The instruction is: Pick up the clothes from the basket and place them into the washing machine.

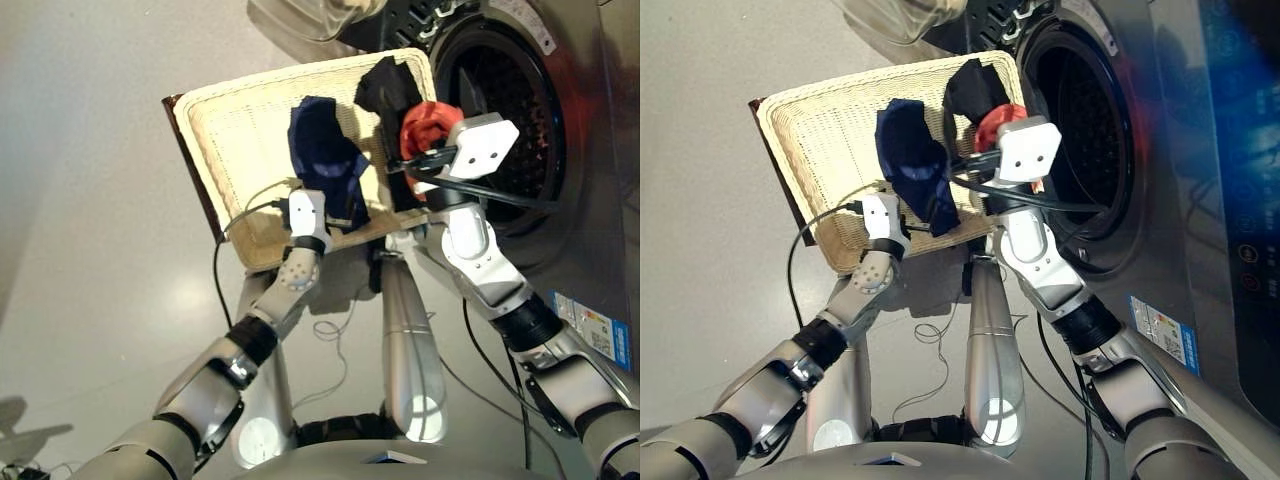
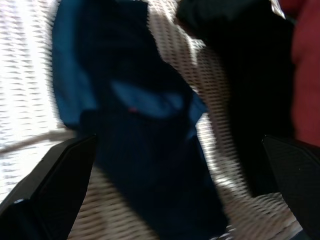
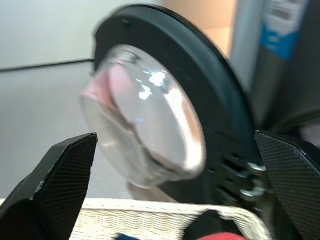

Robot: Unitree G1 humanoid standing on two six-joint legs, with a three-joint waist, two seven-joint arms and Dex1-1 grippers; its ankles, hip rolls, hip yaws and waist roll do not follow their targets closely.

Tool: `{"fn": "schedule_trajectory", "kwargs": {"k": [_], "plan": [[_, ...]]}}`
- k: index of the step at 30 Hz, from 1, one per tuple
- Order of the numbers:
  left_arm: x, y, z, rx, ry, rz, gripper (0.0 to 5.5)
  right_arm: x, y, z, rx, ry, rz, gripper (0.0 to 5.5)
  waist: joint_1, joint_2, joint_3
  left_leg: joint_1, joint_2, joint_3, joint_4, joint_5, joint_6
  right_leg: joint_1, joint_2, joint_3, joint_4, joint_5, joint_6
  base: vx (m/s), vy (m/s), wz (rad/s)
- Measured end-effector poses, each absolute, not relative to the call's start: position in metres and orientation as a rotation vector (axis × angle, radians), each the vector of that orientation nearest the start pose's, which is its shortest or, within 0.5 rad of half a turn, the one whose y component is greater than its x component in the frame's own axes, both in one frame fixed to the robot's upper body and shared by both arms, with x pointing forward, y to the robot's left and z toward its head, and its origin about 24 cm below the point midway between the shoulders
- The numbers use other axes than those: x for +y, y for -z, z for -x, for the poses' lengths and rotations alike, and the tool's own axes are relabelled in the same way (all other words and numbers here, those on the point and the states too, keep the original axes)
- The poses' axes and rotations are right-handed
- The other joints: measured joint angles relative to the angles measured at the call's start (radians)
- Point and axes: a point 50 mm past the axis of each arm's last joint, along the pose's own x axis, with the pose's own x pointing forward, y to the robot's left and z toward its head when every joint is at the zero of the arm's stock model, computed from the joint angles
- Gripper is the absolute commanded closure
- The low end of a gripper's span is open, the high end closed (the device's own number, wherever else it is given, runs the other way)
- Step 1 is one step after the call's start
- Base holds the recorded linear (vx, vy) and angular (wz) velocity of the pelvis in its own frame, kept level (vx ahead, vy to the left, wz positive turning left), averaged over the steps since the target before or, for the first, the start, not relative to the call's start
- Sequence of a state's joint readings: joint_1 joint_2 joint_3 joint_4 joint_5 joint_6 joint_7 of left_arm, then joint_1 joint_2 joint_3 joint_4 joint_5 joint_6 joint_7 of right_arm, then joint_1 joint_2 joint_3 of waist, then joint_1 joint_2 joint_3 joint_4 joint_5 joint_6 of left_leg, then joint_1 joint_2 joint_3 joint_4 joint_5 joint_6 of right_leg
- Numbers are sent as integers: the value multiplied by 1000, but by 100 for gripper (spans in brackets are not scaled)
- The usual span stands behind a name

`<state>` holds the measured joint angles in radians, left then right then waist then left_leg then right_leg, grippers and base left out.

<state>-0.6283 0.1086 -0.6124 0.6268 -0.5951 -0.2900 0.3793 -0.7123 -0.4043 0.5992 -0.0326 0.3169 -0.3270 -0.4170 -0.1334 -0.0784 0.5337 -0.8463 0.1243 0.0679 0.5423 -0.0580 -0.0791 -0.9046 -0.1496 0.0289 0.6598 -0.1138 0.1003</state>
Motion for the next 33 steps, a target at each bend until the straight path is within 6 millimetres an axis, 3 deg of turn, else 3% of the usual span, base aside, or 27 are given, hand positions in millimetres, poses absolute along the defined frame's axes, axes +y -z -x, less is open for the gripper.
{"fn": "schedule_trajectory", "kwargs": {"k": [6, 15, 18, 22, 28, 29, 31, 32, 33], "plan": [[42, -80, -348, -13, 97, 243, 0, -32, -231, -288, -826, -456, 6, 0, -5, -2, 0, -11, 15, 12, -4, -1, -8, -25, 14, 5, 2, 3, -5, 0, 0, 0], [57, -89, -363, 3, -28, 303, 0, -22, -238, -285, -847, -475, -20, 0, -18, -11, -1, -92, 29, 15, 17, -1, -13, -106, 22, 11, 20, 8, -10, 0, 0, 0], [64, -93, -369, 8, -80, 324, 0, -17, -241, -283, -860, -494, -20, 0, -32, -22, -3, -108, 32, 19, 22, -3, -13, -125, 26, 17, 21, 10, -10, 98, -12, -65], [72, -93, -374, 27, -131, 327, 0, -16, -239, -283, -852, -501, -18, 0, -34, -48, -5, -113, 49, 25, 42, -16, -22, -135, 45, 26, 26, 8, -14, -1, -9, -95], [82, -99, -383, 42, -205, 333, 0, -16, -240, -283, -855, -505, -18, 0, -31, -56, -9, -135, 63, 28, 53, -16, -30, -165, 57, 31, 40, 9, -23, 0, 0, 0], [83, -100, -384, 42, -220, 337, 177, -15, -240, -282, -855, -510, -16, 0, -34, -58, -11, -138, 66, 28, 55, -18, -30, -169, 59, 30, 42, 8, -23, 0, 0, 0], [87, -101, -385, 43, -251, 355, 354, -15, -240, -282, -857, -516, -14, 0, -31, -60, -13, -145, 69, 28, 58, -18, -30, -179, 62, 33, 50, 3, -19, 0, 0, 0], [90, -101, -386, 40, -261, 362, 550, -16, -240, -283, -857, -517, -11, 0, -29, -61, -13, -148, 68, 26, 52, -16, -31, -184, 61, 32, 54, 7, -26, 0, 0, 0], [93, -101, -386, 35, -269, 360, 550, -16, -239, -283, -855, -519, -11, 0, -28, -61, -13, -151, 69, 26, 57, -19, -34, -185, 62, 32, 55, -1, -26, 0, 0, 0]]}}
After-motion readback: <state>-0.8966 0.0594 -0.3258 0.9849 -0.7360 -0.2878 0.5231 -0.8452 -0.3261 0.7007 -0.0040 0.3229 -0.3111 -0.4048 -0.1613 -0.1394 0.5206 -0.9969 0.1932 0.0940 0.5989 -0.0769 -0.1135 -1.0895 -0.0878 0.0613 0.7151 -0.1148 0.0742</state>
